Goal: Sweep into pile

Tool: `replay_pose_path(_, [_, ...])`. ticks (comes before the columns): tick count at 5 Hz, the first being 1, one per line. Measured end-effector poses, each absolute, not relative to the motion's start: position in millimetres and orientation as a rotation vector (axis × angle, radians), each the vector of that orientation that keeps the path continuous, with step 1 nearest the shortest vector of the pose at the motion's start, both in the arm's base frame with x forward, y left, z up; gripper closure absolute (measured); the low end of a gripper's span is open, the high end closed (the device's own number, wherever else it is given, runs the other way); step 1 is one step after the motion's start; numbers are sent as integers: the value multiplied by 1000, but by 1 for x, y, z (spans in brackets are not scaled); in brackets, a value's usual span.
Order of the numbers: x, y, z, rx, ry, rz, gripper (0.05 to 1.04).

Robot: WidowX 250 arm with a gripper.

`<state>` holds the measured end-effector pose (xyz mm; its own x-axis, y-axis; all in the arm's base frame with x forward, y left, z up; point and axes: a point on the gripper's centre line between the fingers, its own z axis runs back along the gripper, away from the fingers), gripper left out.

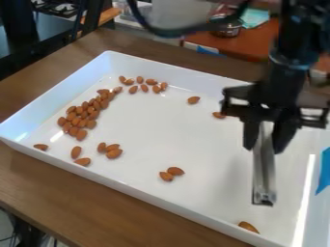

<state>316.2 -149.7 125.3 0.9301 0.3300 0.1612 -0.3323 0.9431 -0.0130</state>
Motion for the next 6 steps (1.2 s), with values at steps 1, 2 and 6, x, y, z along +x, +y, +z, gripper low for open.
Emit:
replay_pose_path(1, [315, -164, 121, 8, -189, 338, 734])
replay_pose_path(2, [307, -174, 113, 15, -199, 323, 734])
replay_pose_path(6, [296, -145, 88, 61, -202, 308, 734])
